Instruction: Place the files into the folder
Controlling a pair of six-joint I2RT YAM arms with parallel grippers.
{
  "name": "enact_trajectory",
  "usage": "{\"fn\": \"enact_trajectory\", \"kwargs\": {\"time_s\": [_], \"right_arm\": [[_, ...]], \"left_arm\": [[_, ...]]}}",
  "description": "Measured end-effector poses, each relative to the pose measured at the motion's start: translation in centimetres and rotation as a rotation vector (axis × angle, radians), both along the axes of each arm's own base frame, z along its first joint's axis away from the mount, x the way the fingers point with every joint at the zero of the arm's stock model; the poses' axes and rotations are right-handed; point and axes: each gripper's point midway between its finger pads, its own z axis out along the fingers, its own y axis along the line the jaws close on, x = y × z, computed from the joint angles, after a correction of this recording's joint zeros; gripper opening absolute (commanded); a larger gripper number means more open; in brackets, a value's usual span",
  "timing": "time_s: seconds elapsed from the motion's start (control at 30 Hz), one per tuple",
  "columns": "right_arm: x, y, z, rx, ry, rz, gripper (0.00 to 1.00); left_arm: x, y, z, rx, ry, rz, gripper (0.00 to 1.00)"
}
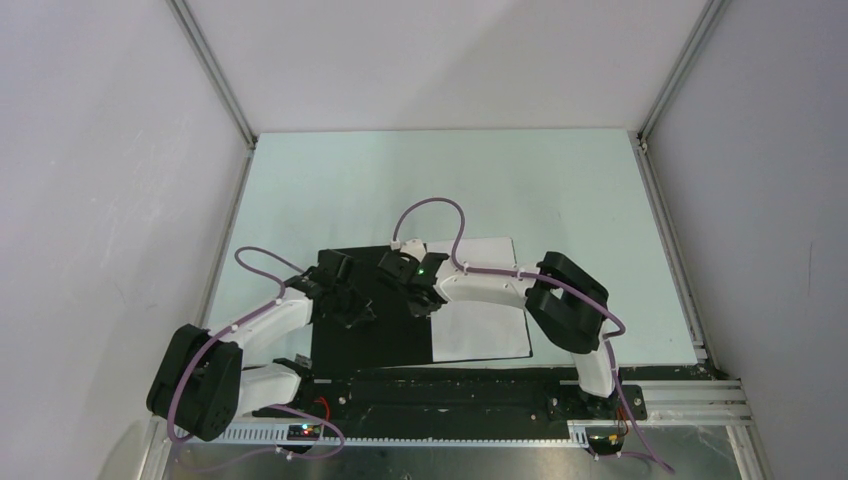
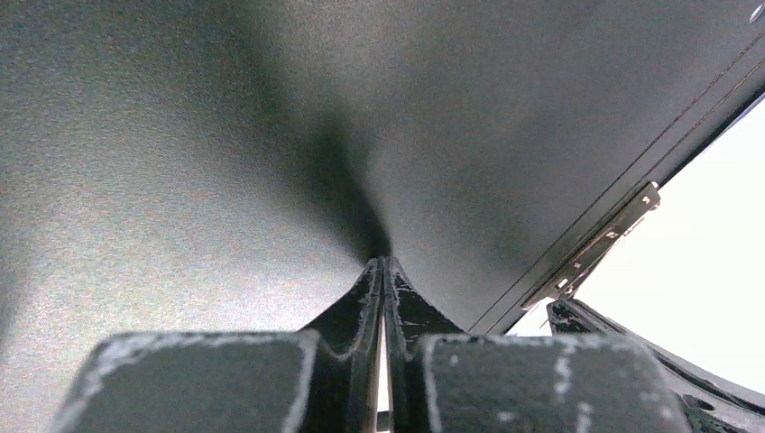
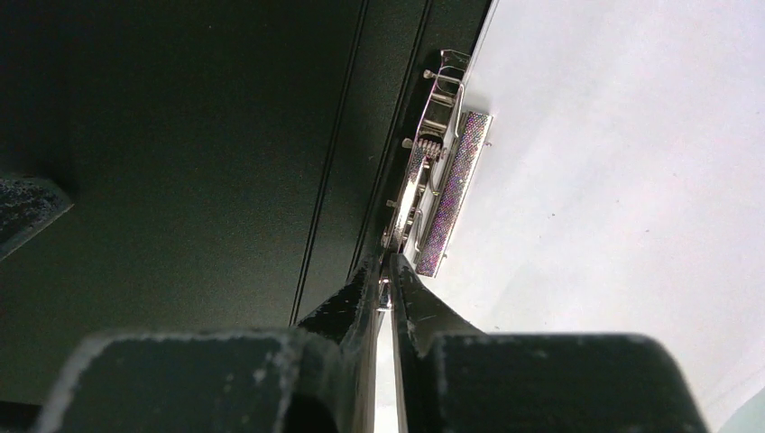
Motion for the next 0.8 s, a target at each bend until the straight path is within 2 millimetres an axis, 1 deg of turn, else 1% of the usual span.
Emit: {"fn": "enact_trajectory", "kwargs": {"time_s": [0.43, 0.63, 0.73, 0.8], "right_arm": [[-0.05, -0.16, -0.61, 0.024, 0.028, 0.003, 0.12], [-0.01, -0.17, -0.67, 0.029, 0.033, 0.007, 0.06], [-0.03, -0.14, -0.66, 0.03, 0.033, 0.012, 0.1], [-0.05, -0.13, -0.69, 0.031, 0.034, 0.014, 0.1]], "left_arm": [[0.01, -0.02, -0.01, -0.001, 0.0, 0.0, 0.05], [0.0, -0.02, -0.05, -0.001, 0.001, 0.0, 0.05], [0.0, -0.04, -0.07, -0.003, 0.003, 0.0, 0.05], [0.01, -0.04, -0.1, -0.005, 0.005, 0.001, 0.05]]}}
